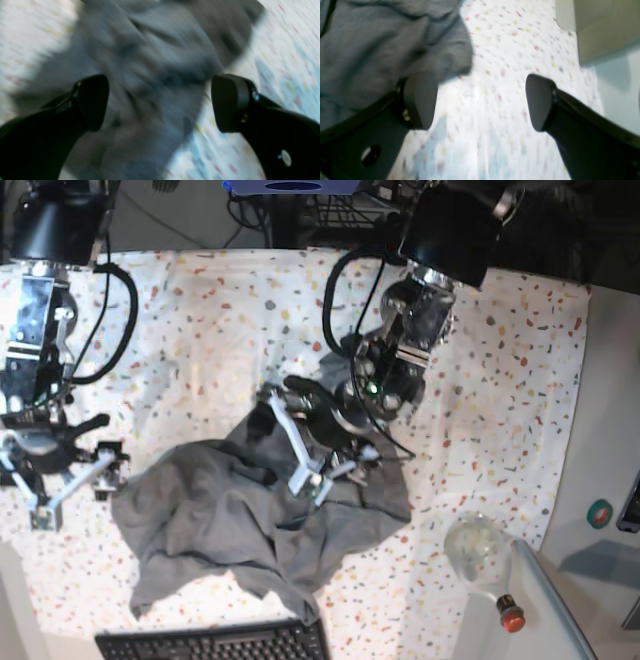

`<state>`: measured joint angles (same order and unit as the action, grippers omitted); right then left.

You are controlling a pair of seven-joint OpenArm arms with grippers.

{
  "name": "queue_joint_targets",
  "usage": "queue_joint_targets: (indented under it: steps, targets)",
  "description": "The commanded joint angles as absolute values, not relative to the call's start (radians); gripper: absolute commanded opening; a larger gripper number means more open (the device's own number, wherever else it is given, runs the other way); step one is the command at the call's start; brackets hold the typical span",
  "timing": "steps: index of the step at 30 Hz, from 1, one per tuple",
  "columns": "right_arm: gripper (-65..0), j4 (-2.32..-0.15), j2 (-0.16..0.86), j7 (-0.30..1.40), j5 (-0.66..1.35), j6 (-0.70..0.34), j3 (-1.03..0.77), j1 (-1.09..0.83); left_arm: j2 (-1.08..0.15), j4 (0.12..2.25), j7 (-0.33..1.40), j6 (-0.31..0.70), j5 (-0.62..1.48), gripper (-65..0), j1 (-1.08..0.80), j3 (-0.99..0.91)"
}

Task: Layout the t-shirt on the table in an organized manner, then fold the t-shirt properly
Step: 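Lift the shirt with both grippers and lay it back down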

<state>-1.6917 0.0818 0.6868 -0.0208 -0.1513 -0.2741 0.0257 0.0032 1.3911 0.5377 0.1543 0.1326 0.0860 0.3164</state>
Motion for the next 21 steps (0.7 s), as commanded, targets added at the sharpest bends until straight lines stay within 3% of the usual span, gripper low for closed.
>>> queue_joint_targets:
  steps: [1,3,5,9,13,16,21]
  targets:
    - [-14.0,-1.71,0.073,0.65,-0.019,-0.147,-0.323,0.047,0.002,1.388,0.499,0.139,0.131,-3.5,0.101,0.312]
    - [-14.0,-1.709,0.038,0.65,-0.019,-0.15,-0.387,0.022,-0.002,1.317,0.487,0.139,0.131,-4.4,0.084,0.312]
    - [-14.0,-1.701,0.035,0.65,-0.019,-0.15,-0.384,-0.004,-0.018,1.244,0.487,0.139,0.13,-12.2,0.087,0.312]
    - [-14.1,-1.689,0.03,0.651,-0.019,-0.15,-0.384,-0.022,-0.097,1.17,0.493,0.139,0.13,-38.3,0.097,0.366]
    - [-14.1,-1.689,-0.01,0.653,-0.019,-0.15,-0.386,-0.035,-0.228,1.231,0.532,0.139,0.14,-63.5,0.045,0.377]
    - [-13.7,-1.647,-0.042,0.648,-0.018,-0.15,-0.384,-0.005,-0.292,1.323,0.558,0.139,0.142,-65.0,-0.024,0.309]
    - [-13.7,-1.28,-0.002,0.648,0.107,-0.15,-0.395,0.211,-0.337,1.412,0.558,0.139,0.133,-65.0,-0.101,0.257]
